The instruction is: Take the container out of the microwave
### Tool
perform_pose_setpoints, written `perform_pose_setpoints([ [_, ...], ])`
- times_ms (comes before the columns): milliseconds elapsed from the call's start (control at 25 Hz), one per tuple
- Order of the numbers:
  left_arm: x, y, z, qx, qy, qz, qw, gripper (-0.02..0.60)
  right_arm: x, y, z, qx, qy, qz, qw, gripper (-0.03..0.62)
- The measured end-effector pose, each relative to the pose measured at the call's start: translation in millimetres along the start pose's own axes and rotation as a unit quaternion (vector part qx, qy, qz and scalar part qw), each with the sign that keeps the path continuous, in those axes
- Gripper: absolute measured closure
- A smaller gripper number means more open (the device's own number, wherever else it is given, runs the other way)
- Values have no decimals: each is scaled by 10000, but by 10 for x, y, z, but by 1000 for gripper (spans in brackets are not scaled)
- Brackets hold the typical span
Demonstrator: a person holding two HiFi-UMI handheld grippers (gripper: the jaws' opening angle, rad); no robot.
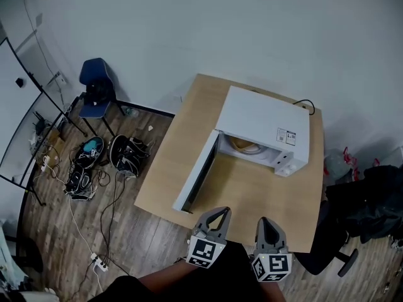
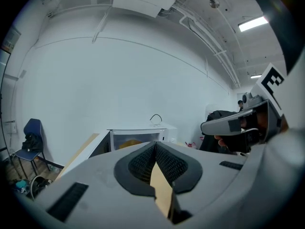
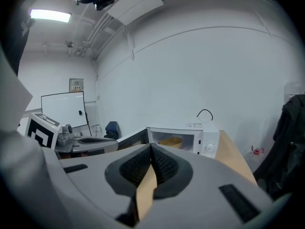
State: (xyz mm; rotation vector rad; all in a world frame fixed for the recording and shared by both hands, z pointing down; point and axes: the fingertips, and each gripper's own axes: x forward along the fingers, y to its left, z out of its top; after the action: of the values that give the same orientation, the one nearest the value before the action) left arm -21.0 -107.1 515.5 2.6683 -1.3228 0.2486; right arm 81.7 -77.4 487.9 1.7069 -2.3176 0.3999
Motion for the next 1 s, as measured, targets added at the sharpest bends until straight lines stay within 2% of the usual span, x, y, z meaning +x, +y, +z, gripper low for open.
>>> perform_pose_setpoints([
  [200, 437, 150, -6, 123, 183, 190, 9996, 569, 326, -278, 124, -47, -21, 76, 10000, 537],
  [560, 1165, 344, 16, 166, 344, 293, 9988, 569, 734, -955, 238, 132, 3, -137, 9998, 537],
  [840, 1703, 608, -80, 271, 470, 481, 9974, 568, 963, -1219, 182, 273, 159, -133, 9994, 537],
  [1000, 1964, 709, -121, 372, 389, 463, 9975, 568, 1022, -1330, 120, 333, 258, -146, 9990, 537],
])
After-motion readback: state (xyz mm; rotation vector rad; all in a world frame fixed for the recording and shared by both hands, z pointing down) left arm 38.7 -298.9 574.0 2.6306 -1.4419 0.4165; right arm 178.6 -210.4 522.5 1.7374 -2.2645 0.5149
